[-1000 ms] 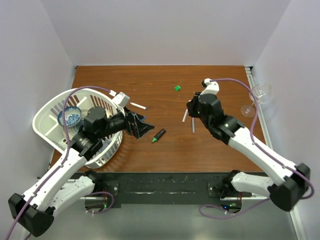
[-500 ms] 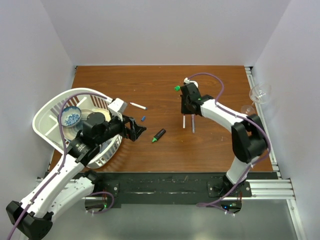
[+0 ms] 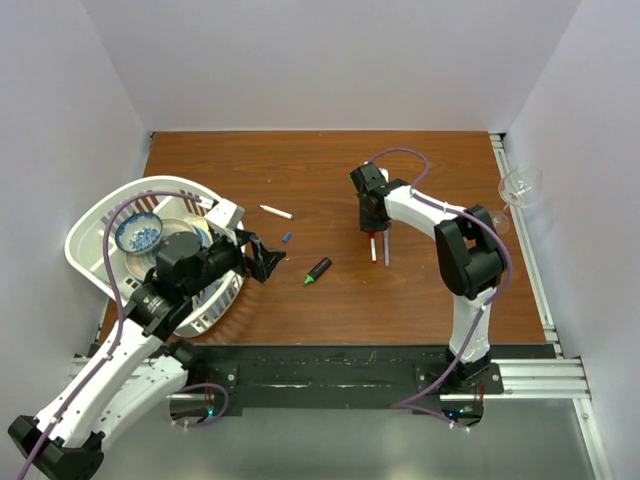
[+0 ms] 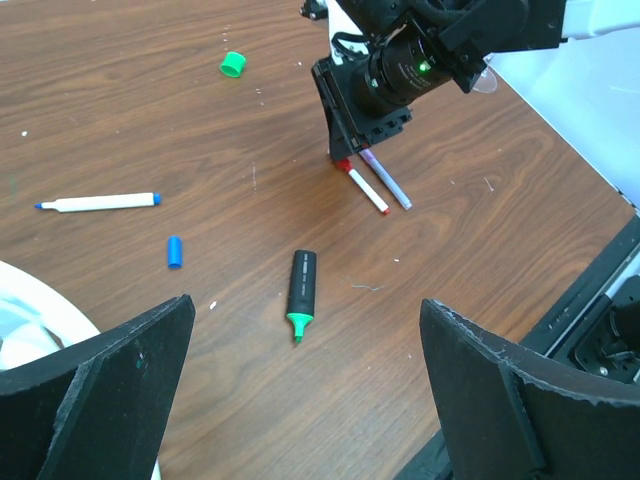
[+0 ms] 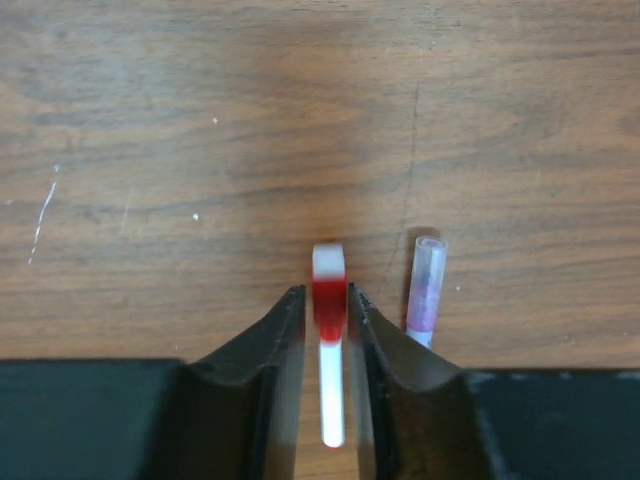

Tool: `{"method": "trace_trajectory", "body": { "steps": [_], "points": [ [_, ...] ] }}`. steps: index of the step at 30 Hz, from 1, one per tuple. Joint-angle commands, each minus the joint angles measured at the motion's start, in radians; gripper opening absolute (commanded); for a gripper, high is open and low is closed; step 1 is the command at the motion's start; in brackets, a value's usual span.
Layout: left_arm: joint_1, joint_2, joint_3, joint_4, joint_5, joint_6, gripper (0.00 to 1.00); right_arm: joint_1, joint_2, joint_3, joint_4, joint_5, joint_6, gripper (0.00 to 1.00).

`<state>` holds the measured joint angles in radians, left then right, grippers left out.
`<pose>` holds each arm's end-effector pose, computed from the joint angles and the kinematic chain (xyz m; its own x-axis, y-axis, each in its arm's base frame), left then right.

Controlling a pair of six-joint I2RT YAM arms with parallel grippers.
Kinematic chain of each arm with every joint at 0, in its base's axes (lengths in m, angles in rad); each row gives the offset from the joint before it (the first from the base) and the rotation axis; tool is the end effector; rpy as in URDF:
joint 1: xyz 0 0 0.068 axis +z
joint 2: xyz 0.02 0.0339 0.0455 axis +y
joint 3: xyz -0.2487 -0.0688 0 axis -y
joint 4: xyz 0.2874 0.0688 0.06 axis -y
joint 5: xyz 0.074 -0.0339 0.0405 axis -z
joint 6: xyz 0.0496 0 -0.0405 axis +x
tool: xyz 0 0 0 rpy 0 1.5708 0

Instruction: Insert the pens into the pen caps

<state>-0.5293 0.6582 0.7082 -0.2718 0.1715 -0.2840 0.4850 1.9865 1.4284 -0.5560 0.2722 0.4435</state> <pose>0.1918 -0.1220 0.3129 -0.3619 -0.1081 -0.9259 0.5623 0.7669 -0.3094 0.4041 0.1979 0.1304 -0.8649 0.0114 -0.5019 0.0299 0.9991 -0.0287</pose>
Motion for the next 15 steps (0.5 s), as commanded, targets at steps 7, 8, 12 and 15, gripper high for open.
{"method": "trace_trajectory", "body": {
  "steps": [7, 8, 12, 15],
  "points": [
    [0.006, -0.028, 0.007, 0.006, -0.069, 0.023, 1.0, 0.001, -0.119, 0.023, 0.057, -0.193, -0.176, 0.48],
    [0.005, -0.044, 0.007, 0.006, -0.076, 0.023, 1.0, 0.003, -0.144, 0.003, 0.127, -0.247, -0.262, 0.49],
    [0.005, -0.098, 0.001, 0.016, -0.131, 0.017, 1.0, 0.013, -0.199, -0.103, 0.226, -0.487, -0.439, 0.57],
    [0.005, -0.144, -0.016, 0.028, -0.162, 0.008, 1.0, 0.017, -0.23, -0.195, 0.32, -0.591, -0.59, 0.57]
  ]
}}
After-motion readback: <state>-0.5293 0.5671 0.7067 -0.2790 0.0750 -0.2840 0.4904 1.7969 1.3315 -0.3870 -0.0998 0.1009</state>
